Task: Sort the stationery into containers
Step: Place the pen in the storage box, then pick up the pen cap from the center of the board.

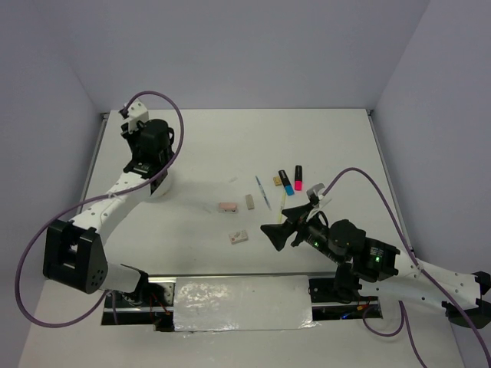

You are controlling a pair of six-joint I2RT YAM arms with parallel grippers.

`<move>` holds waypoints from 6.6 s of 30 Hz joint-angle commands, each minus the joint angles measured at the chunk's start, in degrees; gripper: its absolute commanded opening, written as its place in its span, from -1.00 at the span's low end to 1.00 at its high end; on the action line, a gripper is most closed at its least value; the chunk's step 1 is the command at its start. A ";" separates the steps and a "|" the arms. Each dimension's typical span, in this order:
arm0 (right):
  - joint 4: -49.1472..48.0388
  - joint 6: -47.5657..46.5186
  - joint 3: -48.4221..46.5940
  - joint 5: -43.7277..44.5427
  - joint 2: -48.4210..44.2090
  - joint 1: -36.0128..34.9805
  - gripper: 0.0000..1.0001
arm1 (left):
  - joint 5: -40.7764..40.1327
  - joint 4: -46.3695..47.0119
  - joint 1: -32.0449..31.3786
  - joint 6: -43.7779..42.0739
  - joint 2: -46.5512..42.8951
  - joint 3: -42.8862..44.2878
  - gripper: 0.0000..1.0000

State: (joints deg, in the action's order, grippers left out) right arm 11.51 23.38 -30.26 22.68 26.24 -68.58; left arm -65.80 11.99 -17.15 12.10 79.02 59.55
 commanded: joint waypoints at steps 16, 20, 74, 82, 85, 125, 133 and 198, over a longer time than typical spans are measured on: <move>1.94 0.09 -0.94 -1.23 0.48 0.20 0.99 | -0.47 5.24 3.87 8.02 5.00 -2.32 -0.59; 2.20 -0.08 -1.12 -1.14 0.57 0.20 0.99 | 0.85 5.15 3.88 10.40 5.09 -3.65 -0.33; 19.16 3.08 -16.06 -8.53 31.51 18.13 0.91 | 59.55 -46.17 -0.87 16.64 -27.44 -8.75 0.99; 20.13 5.36 -13.51 -5.81 25.89 18.13 0.91 | 57.12 -46.44 -3.49 35.31 -23.39 -7.26 0.99; 23.11 7.20 -13.95 -3.26 24.92 18.13 0.92 | 47.54 -46.53 -6.57 45.86 -22.26 -6.99 0.99; 21.10 6.07 -9.20 -5.19 16.74 18.13 0.93 | 44.27 -53.13 -16.34 74.04 21.79 6.55 0.14; 21.01 5.89 -8.85 -5.19 17.09 18.13 0.93 | 45.23 -51.36 -15.11 71.84 23.02 5.40 0.00; 42.71 10.90 -26.25 2.46 -4.53 18.04 0.93 | 78.04 -32.54 -38.83 -24.82 22.74 16.73 -0.98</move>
State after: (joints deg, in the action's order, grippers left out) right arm 48.77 33.21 -53.63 22.90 22.68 -50.59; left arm 11.84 -16.86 -52.95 -4.54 97.60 70.28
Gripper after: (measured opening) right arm 0.961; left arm 0.232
